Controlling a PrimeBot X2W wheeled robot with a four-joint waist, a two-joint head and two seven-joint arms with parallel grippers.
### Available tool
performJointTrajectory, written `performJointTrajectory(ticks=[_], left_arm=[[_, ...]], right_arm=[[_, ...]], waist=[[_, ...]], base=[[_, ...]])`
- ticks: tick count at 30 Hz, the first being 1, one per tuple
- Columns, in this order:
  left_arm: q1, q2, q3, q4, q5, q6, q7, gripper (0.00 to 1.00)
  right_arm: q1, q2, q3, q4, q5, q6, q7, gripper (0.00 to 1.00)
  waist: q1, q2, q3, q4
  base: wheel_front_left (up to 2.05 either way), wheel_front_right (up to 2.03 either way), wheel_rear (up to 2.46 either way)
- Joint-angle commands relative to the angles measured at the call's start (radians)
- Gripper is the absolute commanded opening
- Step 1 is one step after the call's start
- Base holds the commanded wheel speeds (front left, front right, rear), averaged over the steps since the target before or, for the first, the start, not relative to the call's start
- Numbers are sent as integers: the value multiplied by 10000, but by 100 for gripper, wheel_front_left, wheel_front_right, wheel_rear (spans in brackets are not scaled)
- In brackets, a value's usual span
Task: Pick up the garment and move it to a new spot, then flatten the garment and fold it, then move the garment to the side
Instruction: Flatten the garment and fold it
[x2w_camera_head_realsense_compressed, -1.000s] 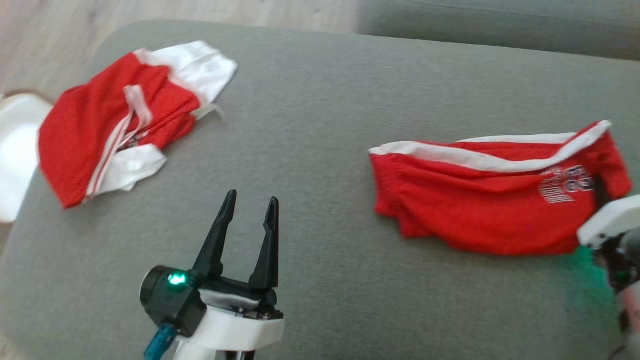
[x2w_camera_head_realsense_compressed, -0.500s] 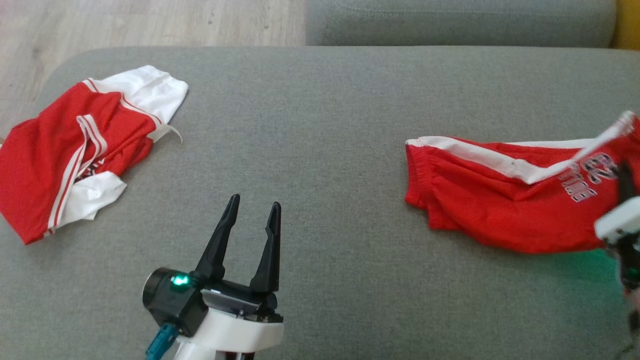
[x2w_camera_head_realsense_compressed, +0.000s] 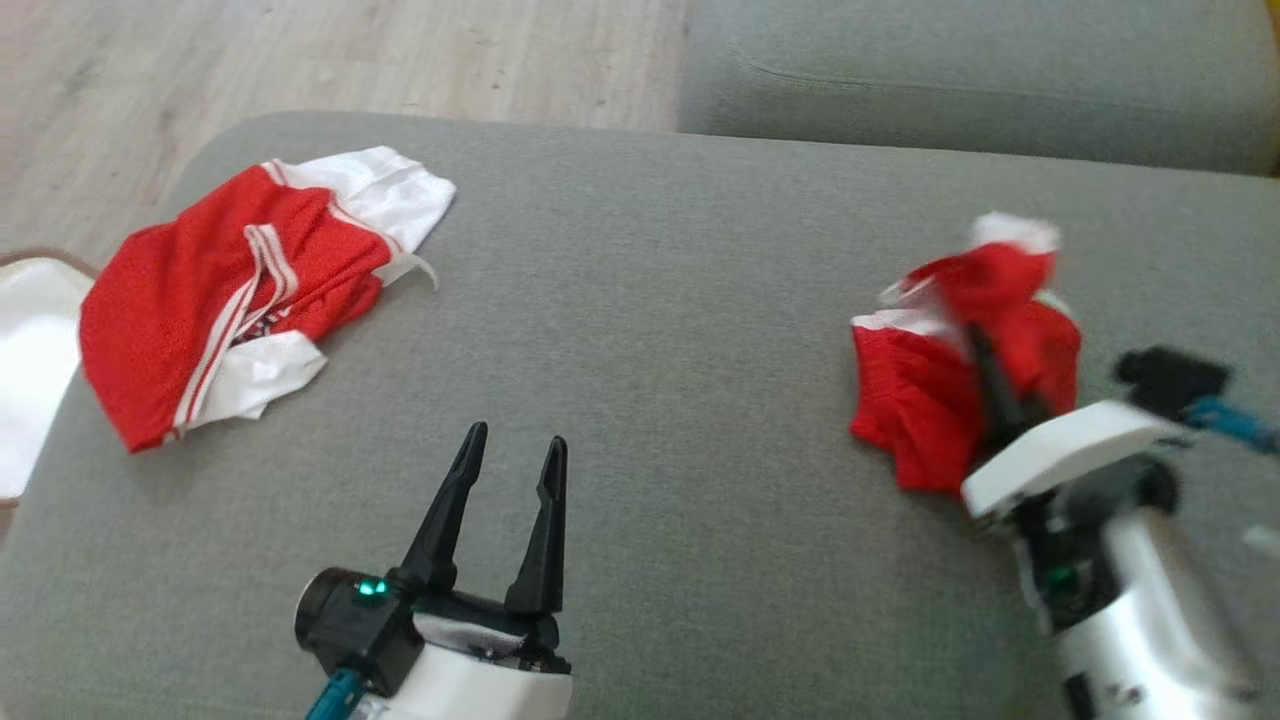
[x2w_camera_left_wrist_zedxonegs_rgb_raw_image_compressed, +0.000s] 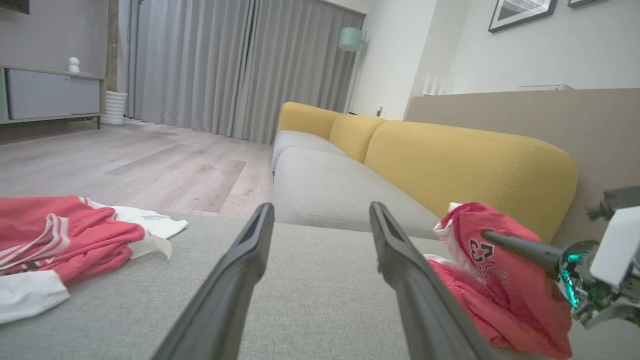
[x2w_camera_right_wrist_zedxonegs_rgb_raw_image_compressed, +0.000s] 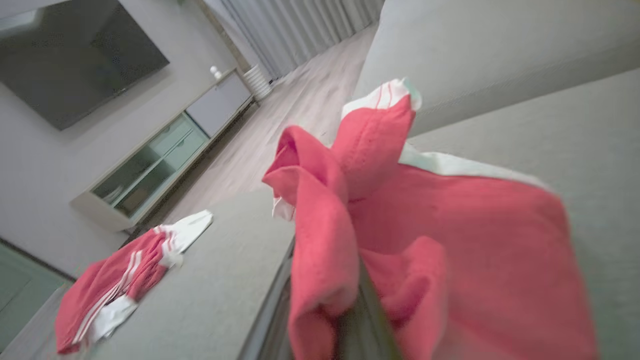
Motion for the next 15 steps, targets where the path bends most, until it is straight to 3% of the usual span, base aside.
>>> performJointTrajectory(ticks=[1, 2, 3, 4, 11, 15], left_arm=[[-233, -26, 274, -363, -81, 54, -49, 100], [-229, -26, 285, -381, -99, 71, -49, 100], [-222, -26, 298, -396, -119, 84, -49, 100], [-220, -26, 302, -402, -130, 89, -49, 100], [-196, -26, 385, -607, -196, 179, -49, 100], [42, -26, 584, -768, -109, 268, -49, 100]], right_arm=[[-172, 35, 245, -402, -102, -7, 28, 0], [-54, 184, 415, -500, -170, -7, 87, 0], [64, 323, 577, -585, -203, -7, 128, 43], [180, 439, 694, -655, -229, -7, 143, 100], [1104, 604, 918, -1815, -447, -7, -468, 100], [2287, 67, 308, -2876, -1013, -7, -1147, 100]], waist=[[1, 0, -26, 113], [1, 0, -21, 160], [1, 0, -17, 199], [1, 0, -6, 234], [1, 0, -58, 313], [1, 0, -294, 265]], base=[[0, 0, 0], [0, 0, 0], [0, 0, 0], [0, 0, 0], [0, 0, 0], [0, 0, 0]])
